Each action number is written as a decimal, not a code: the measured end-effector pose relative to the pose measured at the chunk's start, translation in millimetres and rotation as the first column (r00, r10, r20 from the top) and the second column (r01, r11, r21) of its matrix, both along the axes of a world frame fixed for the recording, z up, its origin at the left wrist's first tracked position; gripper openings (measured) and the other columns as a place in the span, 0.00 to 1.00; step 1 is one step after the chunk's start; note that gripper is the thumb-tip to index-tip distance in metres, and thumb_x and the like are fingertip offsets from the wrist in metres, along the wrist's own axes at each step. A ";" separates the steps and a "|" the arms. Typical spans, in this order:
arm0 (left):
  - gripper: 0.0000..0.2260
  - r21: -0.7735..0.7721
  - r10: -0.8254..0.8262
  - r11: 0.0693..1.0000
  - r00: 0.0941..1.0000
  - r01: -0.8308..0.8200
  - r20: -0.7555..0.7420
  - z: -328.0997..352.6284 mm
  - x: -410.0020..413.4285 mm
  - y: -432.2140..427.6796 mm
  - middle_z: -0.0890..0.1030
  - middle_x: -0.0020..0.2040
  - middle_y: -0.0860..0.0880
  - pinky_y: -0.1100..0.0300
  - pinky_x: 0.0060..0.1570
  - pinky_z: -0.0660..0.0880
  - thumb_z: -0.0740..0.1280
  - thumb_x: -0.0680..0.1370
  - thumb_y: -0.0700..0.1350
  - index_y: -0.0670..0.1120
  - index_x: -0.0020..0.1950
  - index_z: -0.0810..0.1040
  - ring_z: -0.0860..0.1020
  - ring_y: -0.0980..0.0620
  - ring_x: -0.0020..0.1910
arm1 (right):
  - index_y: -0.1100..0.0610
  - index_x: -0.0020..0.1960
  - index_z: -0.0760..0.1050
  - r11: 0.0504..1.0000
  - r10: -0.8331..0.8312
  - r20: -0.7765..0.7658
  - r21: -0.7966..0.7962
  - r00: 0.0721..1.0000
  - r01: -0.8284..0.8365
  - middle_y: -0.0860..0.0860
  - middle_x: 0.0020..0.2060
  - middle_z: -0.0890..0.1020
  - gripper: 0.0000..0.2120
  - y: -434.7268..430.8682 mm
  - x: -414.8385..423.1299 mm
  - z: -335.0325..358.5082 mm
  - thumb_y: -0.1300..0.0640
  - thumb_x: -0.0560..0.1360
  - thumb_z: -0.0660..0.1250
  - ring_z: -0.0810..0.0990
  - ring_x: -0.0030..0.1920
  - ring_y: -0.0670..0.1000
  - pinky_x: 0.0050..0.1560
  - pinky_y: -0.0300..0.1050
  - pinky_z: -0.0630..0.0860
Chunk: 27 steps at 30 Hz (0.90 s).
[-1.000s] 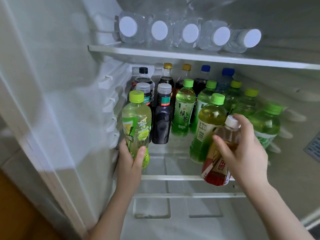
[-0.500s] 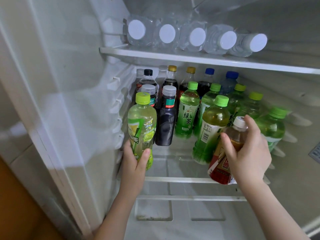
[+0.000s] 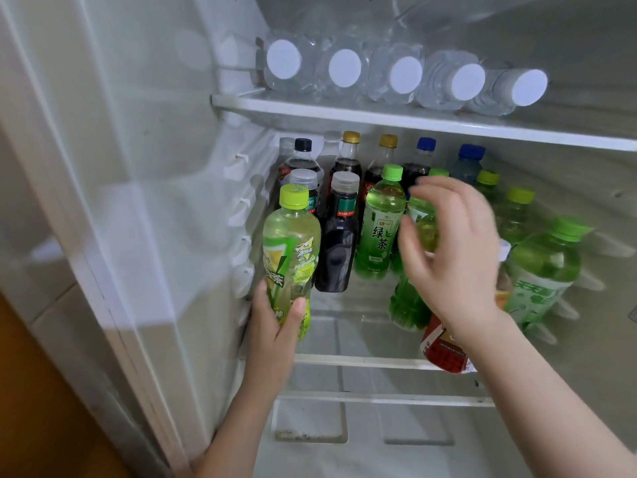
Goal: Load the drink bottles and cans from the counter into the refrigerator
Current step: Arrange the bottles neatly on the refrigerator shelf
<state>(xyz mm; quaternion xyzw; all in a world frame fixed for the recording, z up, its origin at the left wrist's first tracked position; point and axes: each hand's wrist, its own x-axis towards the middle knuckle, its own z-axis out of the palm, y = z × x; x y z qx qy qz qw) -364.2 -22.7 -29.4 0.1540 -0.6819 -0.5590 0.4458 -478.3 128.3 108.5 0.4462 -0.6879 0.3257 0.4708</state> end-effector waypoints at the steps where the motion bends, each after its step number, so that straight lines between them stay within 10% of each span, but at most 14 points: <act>1: 0.25 0.003 0.003 1.000 1.000 -0.003 0.003 -0.1 0.1 0.1 0.77 0.60 0.59 0.76 0.53 0.67 0.63 0.73 0.59 0.53 0.68 0.67 0.75 0.64 0.58 | 0.63 0.58 0.75 0.998 0.005 0.057 0.070 0.998 -0.009 0.57 0.54 0.79 0.13 -13.7 -0.5 7.2 0.60 0.74 0.65 0.75 0.57 0.56 0.59 0.40 0.66; 10: 0.27 0.046 0.013 0.999 0.999 -0.015 0.043 -2.9 -1.1 -1.7 0.77 0.62 0.54 0.66 0.59 0.72 0.64 0.71 0.61 0.55 0.68 0.66 0.76 0.60 0.60 | 0.57 0.72 0.62 0.846 -0.179 0.424 0.526 0.888 -0.081 0.57 0.68 0.70 0.24 -101.9 -49.9 32.0 0.50 0.78 0.61 0.71 0.65 0.59 0.56 0.49 0.71; 21: 0.30 0.028 0.022 0.999 0.999 -0.023 0.036 -2.4 -0.5 -2.9 0.77 0.63 0.54 0.56 0.63 0.72 0.64 0.71 0.60 0.50 0.71 0.66 0.75 0.59 0.61 | 0.59 0.65 0.72 0.903 -0.029 0.365 0.409 0.931 -0.133 0.56 0.56 0.78 0.20 -54.9 -21.4 27.6 0.54 0.76 0.67 0.77 0.54 0.57 0.50 0.45 0.73; 27: 0.20 0.028 0.025 0.999 0.999 -0.025 0.022 -3.0 -1.2 -2.9 0.77 0.59 0.60 0.55 0.61 0.72 0.64 0.71 0.61 0.66 0.62 0.67 0.76 0.58 0.59 | 0.57 0.66 0.72 0.848 -0.012 0.378 0.495 0.926 -0.191 0.54 0.57 0.79 0.21 -16.2 -11.8 36.7 0.52 0.75 0.67 0.77 0.56 0.53 0.55 0.43 0.73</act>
